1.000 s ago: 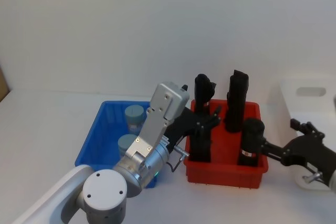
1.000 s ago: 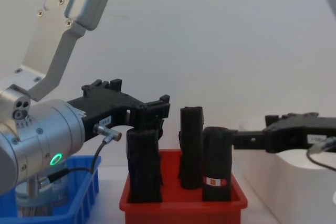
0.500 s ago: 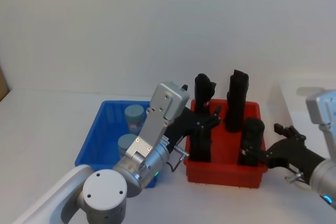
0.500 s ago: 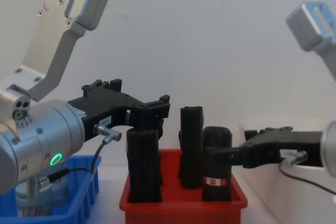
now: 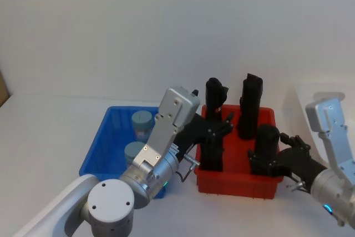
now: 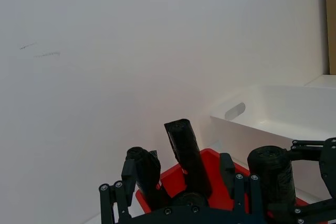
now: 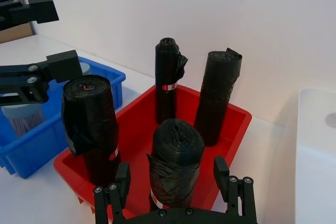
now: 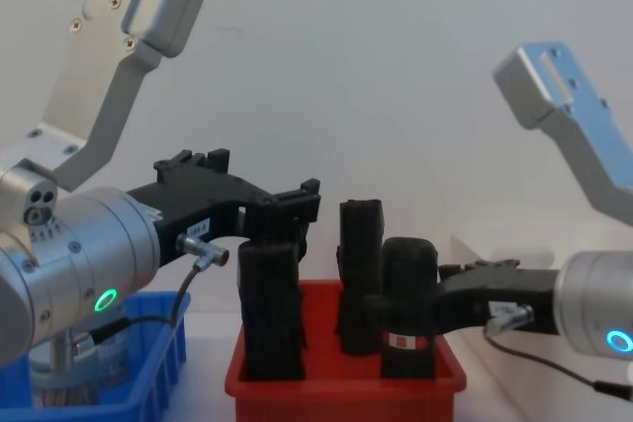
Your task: Pick the cotton swabs from the blue box and place them into the white box.
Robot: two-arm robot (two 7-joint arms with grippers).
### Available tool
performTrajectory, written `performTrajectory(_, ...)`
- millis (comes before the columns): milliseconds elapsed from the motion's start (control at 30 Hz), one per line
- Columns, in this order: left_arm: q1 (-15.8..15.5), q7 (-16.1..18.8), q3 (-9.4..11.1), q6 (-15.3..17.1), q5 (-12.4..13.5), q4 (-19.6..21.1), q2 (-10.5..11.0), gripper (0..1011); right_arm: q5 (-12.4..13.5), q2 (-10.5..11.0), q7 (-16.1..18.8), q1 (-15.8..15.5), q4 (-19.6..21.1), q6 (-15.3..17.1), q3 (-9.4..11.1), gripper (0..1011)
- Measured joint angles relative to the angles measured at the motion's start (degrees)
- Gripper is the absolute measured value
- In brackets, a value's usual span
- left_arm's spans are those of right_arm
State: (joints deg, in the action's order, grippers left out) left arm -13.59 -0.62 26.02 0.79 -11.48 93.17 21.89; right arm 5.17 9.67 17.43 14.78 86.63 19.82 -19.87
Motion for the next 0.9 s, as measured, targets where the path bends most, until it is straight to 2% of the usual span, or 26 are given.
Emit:
performTrajectory(567, 0.00, 0.00, 0.00, 0.00, 0.00, 0.00, 0.00, 1004, 1.54, -2.94, -2.63, 2.46, -5.22, -0.58, -0.83, 996)
performTrajectory(900, 0.00, 0.00, 0.00, 0.00, 0.00, 0.00, 0.00, 1004, 1.94, -3.65, -3.34, 3.08, -6.54, -0.75, -1.03, 744)
